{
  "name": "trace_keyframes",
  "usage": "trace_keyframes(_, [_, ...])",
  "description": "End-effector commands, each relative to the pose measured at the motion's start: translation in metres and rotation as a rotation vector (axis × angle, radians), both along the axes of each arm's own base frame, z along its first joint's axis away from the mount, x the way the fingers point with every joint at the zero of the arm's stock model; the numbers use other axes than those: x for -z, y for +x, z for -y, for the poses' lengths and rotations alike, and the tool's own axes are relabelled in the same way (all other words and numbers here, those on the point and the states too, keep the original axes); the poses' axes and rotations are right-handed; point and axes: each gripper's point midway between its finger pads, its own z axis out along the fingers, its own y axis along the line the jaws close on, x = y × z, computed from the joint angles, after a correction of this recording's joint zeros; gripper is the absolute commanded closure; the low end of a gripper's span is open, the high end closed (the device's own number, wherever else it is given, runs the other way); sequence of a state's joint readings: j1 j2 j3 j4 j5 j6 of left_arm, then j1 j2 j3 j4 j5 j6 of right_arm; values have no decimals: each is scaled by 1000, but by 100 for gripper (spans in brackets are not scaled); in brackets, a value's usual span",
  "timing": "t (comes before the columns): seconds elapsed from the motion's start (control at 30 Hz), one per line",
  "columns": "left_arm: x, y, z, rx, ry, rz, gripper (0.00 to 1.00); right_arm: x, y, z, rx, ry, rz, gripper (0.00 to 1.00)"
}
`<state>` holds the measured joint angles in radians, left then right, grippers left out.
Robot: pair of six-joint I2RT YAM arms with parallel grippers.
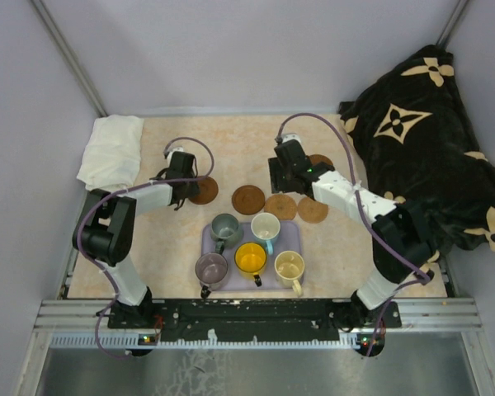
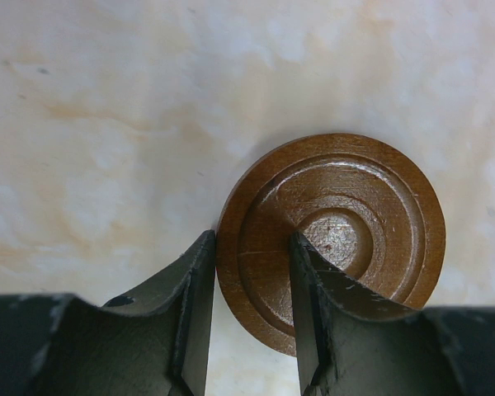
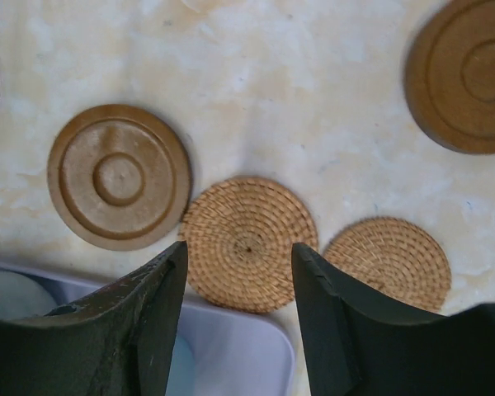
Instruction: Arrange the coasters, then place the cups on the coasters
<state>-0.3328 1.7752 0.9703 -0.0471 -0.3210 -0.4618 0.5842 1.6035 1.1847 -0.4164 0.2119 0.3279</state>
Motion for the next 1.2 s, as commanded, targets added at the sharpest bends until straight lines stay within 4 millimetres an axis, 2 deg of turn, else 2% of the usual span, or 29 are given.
trace_keyframes(0.0, [26,-18,-33,-74,-13,-130,60,-7,14,-42,-83,-6,26,47])
trace_keyframes(0.17, [22,-8,-49,-105,18,-129,60,6,20,-77,-129,-35,-8,53])
trace_keyframes(0.27, [23,-5,-54,-113,3,-132,60,21,20,-90,-143,-58,-46,57])
trace_keyframes(0.37, [22,-5,-56,-115,-5,-135,60,35,20,-93,-145,-83,-80,62])
trace_keyframes(0.57, [28,-11,-54,-111,-20,-157,59,50,14,-97,-152,-70,-123,69])
trace_keyframes(0.87, [30,-13,-57,-127,-57,-179,58,61,1,-111,-207,-67,-148,69])
trace_keyframes(1.17, [28,-9,-60,-139,-78,-191,58,79,3,-121,-216,-79,-194,69])
